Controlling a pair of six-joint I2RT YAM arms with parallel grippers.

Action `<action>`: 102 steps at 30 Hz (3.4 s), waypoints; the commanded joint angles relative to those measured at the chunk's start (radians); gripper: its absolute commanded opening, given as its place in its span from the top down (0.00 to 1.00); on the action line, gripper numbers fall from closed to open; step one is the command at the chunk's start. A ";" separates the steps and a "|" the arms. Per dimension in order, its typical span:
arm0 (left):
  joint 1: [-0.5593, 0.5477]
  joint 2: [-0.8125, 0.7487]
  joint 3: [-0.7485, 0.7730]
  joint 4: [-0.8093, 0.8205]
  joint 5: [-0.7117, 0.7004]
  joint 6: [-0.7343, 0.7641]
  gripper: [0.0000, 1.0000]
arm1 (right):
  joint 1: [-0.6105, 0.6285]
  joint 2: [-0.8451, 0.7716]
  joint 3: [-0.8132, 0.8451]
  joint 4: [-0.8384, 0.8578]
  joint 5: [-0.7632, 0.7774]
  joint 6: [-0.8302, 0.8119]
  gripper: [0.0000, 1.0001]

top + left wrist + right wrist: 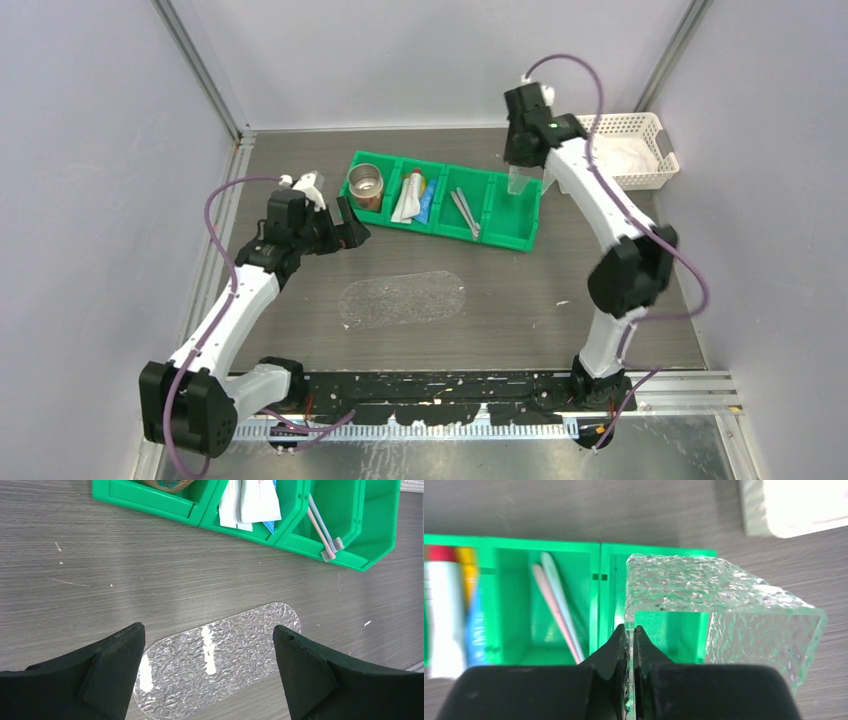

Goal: Prepare toiletry sets of a toothbrush and toothpaste on the tray

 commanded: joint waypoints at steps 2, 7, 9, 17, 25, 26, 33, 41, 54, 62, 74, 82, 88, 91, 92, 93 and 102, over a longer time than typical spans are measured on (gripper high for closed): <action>-0.003 -0.039 0.035 -0.011 -0.002 0.011 0.00 | -0.007 -0.338 -0.050 0.013 -0.068 -0.006 1.00; -0.003 -0.054 0.045 -0.024 0.001 0.007 0.00 | -0.009 -0.614 -0.415 0.240 -0.419 0.150 0.99; -0.003 -0.064 0.045 -0.028 0.001 0.007 0.00 | -0.009 -0.693 -0.578 0.405 -0.618 0.258 0.99; -0.003 -0.092 0.043 -0.038 0.001 -0.002 0.00 | -0.005 -0.683 -1.084 1.323 -1.132 0.800 0.99; -0.003 -0.075 0.039 -0.017 0.014 -0.015 0.00 | 0.057 -0.308 -1.270 2.308 -1.149 1.288 0.99; -0.003 -0.074 0.040 -0.017 0.015 -0.015 0.00 | 0.082 -0.286 -1.263 2.309 -1.140 1.264 0.99; -0.003 -0.086 0.037 -0.037 0.000 0.005 0.00 | 0.257 -0.151 -1.224 2.310 -1.078 1.170 0.99; -0.003 -0.081 0.035 -0.030 0.004 0.003 0.00 | 0.351 -0.039 -1.275 2.311 -1.032 1.054 0.99; -0.003 -0.074 0.031 -0.022 0.007 0.004 0.00 | 0.380 0.033 -1.351 2.310 -0.869 0.920 0.99; -0.003 -0.073 0.028 -0.019 0.007 0.005 0.00 | 0.402 0.064 -1.348 2.311 -0.839 0.888 0.98; -0.003 -0.076 0.023 -0.019 0.008 0.004 0.00 | 0.387 0.065 -1.438 2.305 -0.792 0.889 0.15; -0.003 -0.074 0.022 -0.017 0.001 0.003 0.00 | 0.265 0.006 -1.524 2.300 -0.830 0.895 0.16; -0.003 -0.031 0.046 -0.007 -0.017 -0.003 0.00 | 0.202 -0.206 -1.506 1.982 -0.885 0.813 0.17; -0.003 0.021 0.087 -0.001 -0.031 -0.004 0.00 | 0.202 -0.349 -1.457 1.726 -0.899 0.726 0.18; -0.003 0.043 0.103 0.002 -0.035 -0.004 0.00 | 0.201 -0.407 -1.418 1.612 -0.893 0.682 0.20; -0.003 0.065 0.119 0.002 -0.040 -0.003 0.00 | 0.202 -0.466 -1.375 1.453 -0.875 0.619 0.23; -0.004 0.185 0.146 0.029 -0.180 -0.014 0.30 | 0.223 -0.500 -0.636 0.360 -0.462 0.100 0.56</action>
